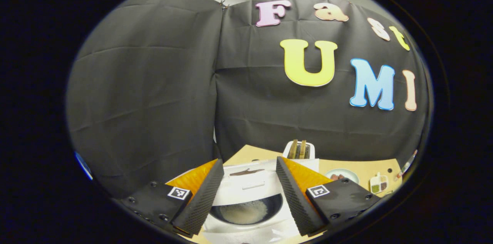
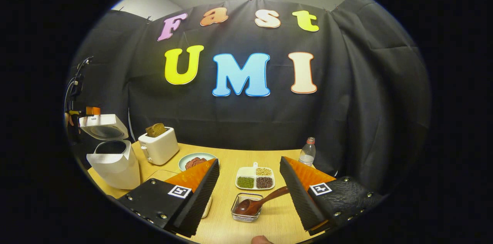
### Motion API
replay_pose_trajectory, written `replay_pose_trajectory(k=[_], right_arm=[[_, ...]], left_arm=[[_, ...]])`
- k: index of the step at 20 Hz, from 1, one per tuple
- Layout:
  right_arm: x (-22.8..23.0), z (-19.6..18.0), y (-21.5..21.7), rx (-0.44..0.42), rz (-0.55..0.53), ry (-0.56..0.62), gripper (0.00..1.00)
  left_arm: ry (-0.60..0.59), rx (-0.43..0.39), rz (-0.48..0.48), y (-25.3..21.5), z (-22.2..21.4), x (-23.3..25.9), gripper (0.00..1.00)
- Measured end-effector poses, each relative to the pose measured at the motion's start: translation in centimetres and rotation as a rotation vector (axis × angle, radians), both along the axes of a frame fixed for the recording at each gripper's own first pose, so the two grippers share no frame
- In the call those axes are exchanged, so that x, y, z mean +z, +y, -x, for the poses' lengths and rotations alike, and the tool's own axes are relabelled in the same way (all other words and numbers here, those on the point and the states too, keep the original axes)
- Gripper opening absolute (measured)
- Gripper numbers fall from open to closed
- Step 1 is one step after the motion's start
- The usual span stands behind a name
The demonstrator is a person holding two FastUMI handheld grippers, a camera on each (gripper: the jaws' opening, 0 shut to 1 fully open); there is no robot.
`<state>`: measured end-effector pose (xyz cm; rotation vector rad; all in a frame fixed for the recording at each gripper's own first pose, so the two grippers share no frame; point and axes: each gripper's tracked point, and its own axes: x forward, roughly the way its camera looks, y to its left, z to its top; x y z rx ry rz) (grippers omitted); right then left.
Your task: Close the left gripper, press the button to open the rice cooker; take a wooden spoon from the chopstick holder with the right hand, scoop a spoonful of rice and pour it into the rice cooker, then put the wooden spoon back into the chopstick holder.
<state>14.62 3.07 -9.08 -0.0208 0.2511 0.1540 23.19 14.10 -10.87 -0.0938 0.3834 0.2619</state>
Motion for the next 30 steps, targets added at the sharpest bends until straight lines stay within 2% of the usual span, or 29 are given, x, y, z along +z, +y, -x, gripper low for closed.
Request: replay_pose_trajectory(k=[1,3,9,11,14,16,17,21,22,23,27,30], right_arm=[[0.0,0.1,0.1,0.005,0.001,0.002,0.96],[-0.3,0.1,0.2,0.010,0.004,0.008,0.96],[-0.5,0.5,0.6,0.017,0.012,0.015,0.96],[-0.6,0.7,0.7,0.018,0.016,0.017,0.96],[-0.8,0.9,1.0,0.020,0.023,0.023,0.96],[-0.8,1.0,1.2,0.022,0.028,0.023,0.96],[-0.8,1.1,1.3,0.024,0.031,0.024,0.96],[-0.9,1.4,1.7,0.028,0.041,0.027,0.96],[-0.9,1.4,1.8,0.029,0.043,0.027,0.96],[-0.9,1.4,1.8,0.029,0.048,0.028,0.96],[-1.1,1.8,2.0,0.022,0.060,0.032,0.96],[-1.7,2.4,3.0,0.023,0.054,0.051,0.96]], left_arm=[[0.007,-0.001,0.008,-0.4,0.5,-0.5,0.99],[0.025,-0.006,0.016,-1.1,1.6,-1.7,0.92],[0.099,-0.021,0.058,-2.6,3.9,-6.3,0.95],[0.111,-0.030,0.047,-3.0,4.3,-7.2,0.92],[0.129,-0.035,0.044,-3.2,4.8,-8.4,0.95],[0.142,-0.040,0.041,-3.3,5.1,-9.1,0.92],[0.146,-0.045,0.034,-3.4,5.2,-9.5,0.95],[0.185,-0.064,0.017,-3.6,5.5,-11.6,0.92],[0.203,-0.071,0.010,-3.8,5.8,-12.4,0.99],[0.211,-0.077,-0.001,-3.8,5.9,-13.0,0.96],[0.135,-0.065,-0.019,-3.8,6.2,-12.8,0.97],[0.123,-0.069,-0.008,-3.7,6.4,-13.2,0.97]])
